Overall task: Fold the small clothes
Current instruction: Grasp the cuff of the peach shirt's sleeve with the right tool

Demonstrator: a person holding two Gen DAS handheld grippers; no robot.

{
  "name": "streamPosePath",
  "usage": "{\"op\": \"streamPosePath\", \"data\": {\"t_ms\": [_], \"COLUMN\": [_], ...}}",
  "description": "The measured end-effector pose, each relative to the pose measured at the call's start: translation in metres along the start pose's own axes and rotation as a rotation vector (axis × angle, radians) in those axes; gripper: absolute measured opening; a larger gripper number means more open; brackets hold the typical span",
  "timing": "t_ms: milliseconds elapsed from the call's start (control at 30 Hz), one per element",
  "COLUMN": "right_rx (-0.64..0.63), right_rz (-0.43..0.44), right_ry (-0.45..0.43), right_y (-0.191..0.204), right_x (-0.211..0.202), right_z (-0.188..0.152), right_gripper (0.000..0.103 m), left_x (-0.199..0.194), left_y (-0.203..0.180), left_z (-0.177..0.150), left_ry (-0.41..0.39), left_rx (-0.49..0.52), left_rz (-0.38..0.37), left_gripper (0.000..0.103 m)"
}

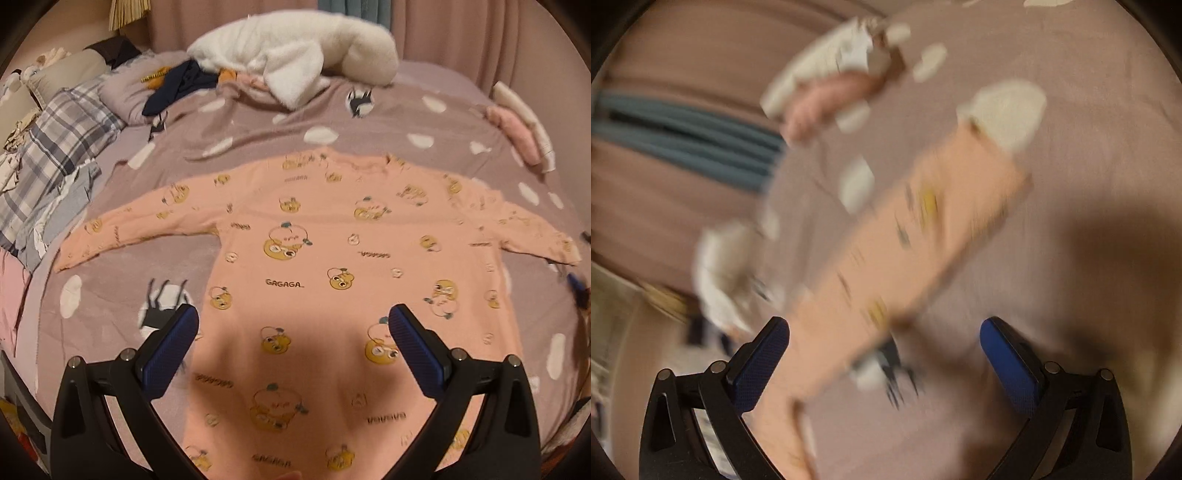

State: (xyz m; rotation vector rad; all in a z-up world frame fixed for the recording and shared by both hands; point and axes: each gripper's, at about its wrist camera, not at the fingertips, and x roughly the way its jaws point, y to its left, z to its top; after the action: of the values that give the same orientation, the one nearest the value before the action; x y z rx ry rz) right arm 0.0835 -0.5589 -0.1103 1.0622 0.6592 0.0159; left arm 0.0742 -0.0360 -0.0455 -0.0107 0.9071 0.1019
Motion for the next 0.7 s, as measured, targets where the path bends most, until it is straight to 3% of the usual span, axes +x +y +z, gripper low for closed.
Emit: {"op": "streamPosePath", "data": {"t_ms": [133,200,267,333,400,433,500,700], "right_rx": [0.025,0.005,0.009,0.091,0.134,0.123,0.062,-0.059], "right_rz": [0.016,-0.03,-0.146,-0.135,-0.086,-0.106,-0.155,-0.064], "right_ry": [-0.024,-0.027,-0.012,-0.022,-0.047,-0.071,-0.102,-0.116], "right_y": [-0.008,0.0,-0.005,-0.026,-0.031,-0.026,-0.006,0.078], "right_x": [0.014,0.019,0.026,0.024,0.017,0.013,0.006,-0.007], "right_z": [0.024,0.033,0.04,0.045,0.044,0.041,0.034,0.018], "right_gripper": [0.101,0.077,0.015,0.007,0.007,0.007,0.007,0.007], "left_x": [0.025,0.033,0.036,0.035,0.028,0.024,0.019,0.003], "left_y": [-0.012,-0.017,-0.019,-0.018,-0.013,-0.011,-0.007,0.027], "left_z": [-0.002,-0.005,-0.007,-0.007,-0.006,-0.004,-0.001,0.001], "left_ry": [0.059,0.086,0.101,0.096,0.076,0.067,0.051,0.082], "left_rx": [0.039,0.06,0.08,0.081,0.066,0.055,0.035,-0.026], "left_rz": [-0.007,-0.004,0.008,0.007,-0.001,-0.004,-0.006,0.041], "left_gripper": [0.103,0.103,0.103,0.103,0.103,0.103,0.103,0.103]}}
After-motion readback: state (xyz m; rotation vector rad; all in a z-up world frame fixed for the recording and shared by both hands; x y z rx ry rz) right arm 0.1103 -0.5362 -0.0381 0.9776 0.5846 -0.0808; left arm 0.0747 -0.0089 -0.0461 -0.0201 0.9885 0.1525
